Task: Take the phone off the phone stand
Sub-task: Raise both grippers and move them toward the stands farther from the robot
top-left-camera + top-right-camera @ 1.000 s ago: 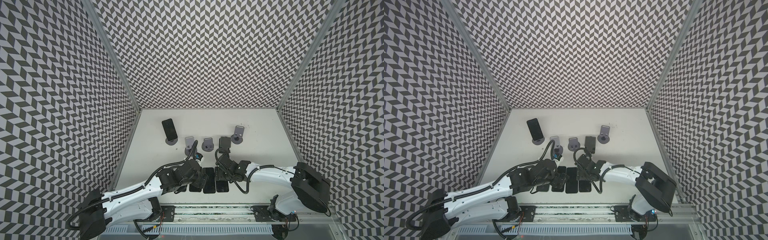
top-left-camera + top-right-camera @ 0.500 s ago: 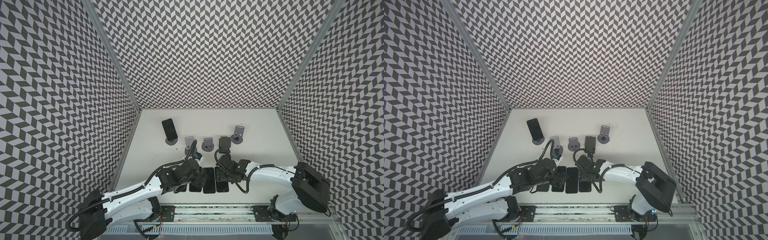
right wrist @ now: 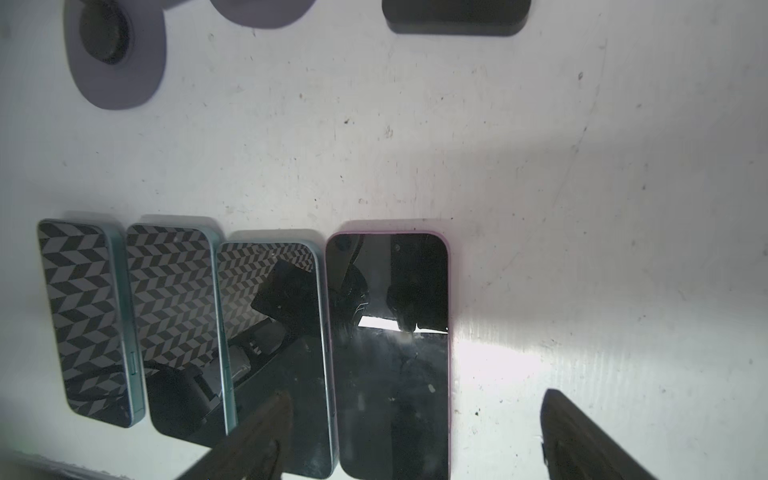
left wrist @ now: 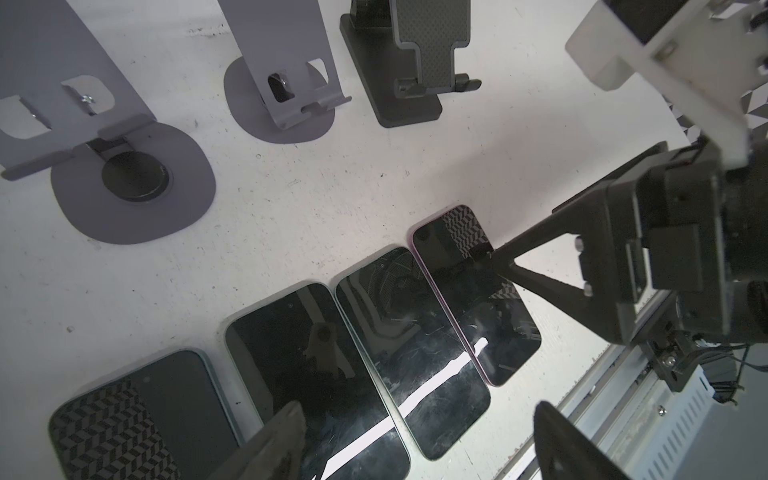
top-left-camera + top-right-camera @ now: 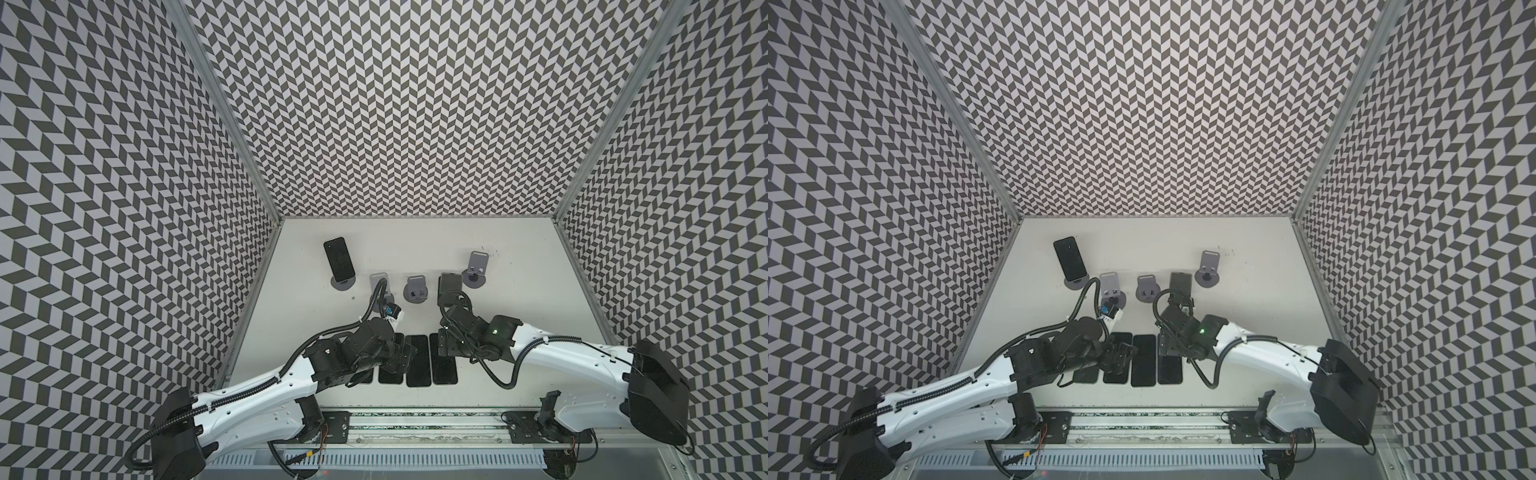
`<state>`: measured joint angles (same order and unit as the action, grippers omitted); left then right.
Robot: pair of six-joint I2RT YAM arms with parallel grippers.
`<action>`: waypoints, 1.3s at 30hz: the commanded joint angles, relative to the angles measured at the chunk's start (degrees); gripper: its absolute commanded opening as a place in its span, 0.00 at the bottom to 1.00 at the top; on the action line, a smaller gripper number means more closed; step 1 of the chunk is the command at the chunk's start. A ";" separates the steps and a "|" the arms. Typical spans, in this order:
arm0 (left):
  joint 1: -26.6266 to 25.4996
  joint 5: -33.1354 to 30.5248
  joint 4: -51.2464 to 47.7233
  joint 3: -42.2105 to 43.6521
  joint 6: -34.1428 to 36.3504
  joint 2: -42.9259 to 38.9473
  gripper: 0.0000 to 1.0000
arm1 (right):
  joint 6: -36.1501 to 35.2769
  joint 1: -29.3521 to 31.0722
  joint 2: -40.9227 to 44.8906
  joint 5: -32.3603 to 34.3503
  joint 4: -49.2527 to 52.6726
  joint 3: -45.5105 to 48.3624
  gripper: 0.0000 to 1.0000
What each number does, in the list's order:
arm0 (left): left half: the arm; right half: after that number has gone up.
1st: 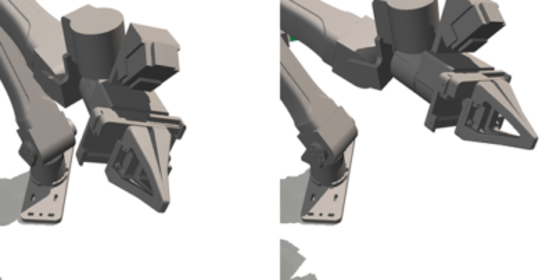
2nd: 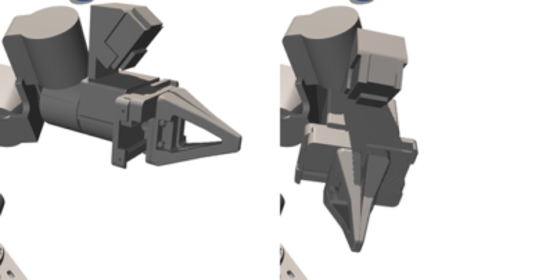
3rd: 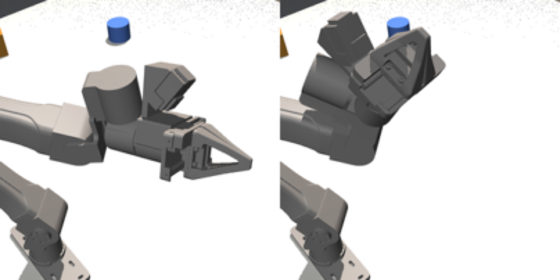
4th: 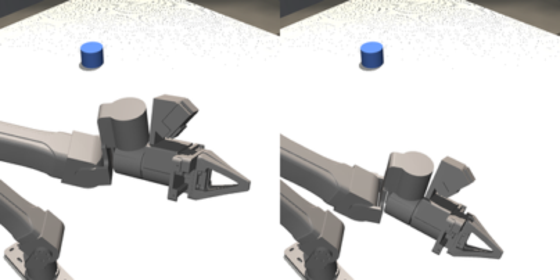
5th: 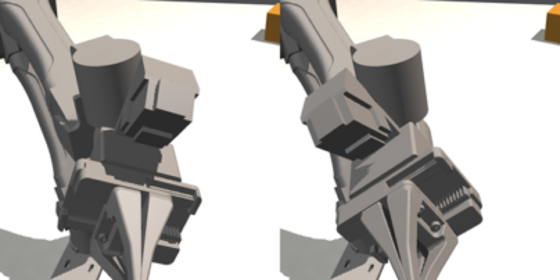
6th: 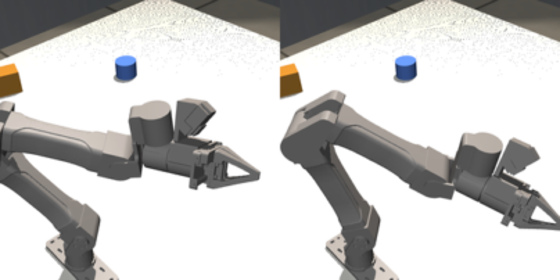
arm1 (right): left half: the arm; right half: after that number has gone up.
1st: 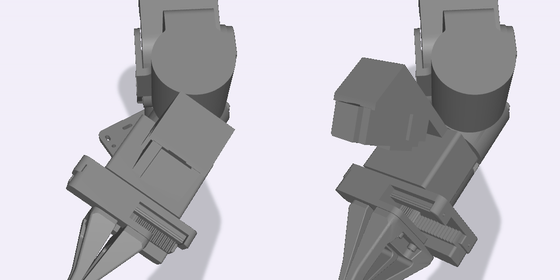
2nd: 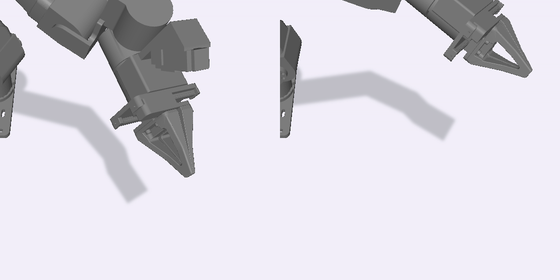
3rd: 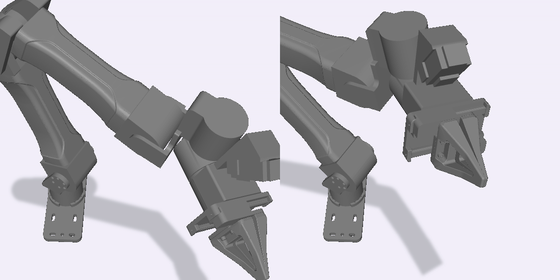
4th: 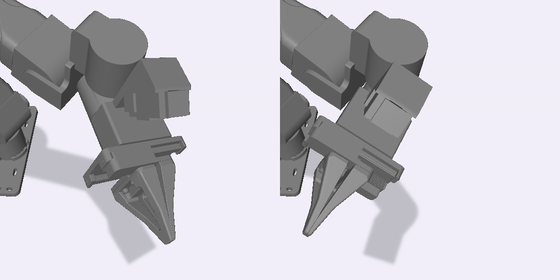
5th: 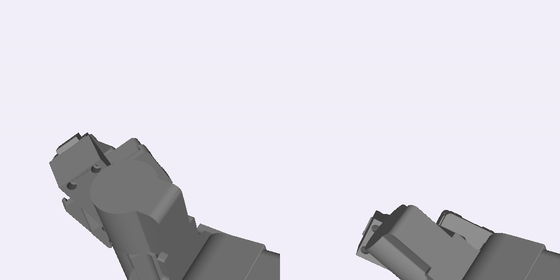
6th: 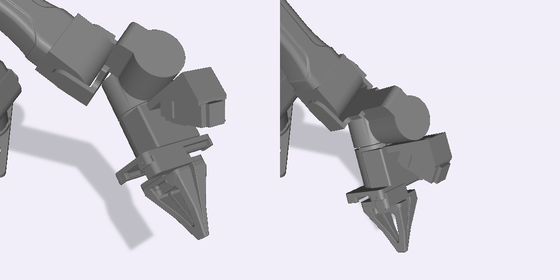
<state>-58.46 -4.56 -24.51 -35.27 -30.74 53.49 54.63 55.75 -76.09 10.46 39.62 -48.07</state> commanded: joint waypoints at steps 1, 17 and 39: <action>0.43 -1.93 2.52 0.12 -0.23 -0.83 0.86 | 0.87 0.23 2.25 2.07 1.69 -1.99 0.92; 1.70 -9.81 7.98 -0.85 1.10 0.28 0.86 | -6.47 0.33 10.89 5.27 6.77 -5.57 0.90; 21.89 -9.39 5.09 -16.74 3.36 9.31 0.88 | -12.35 -1.61 11.12 12.37 -1.24 -16.63 0.83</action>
<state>-39.81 -12.78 -18.74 -47.97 -27.97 61.47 46.48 55.13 -62.70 21.69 43.00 -60.93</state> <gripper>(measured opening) 0.882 0.828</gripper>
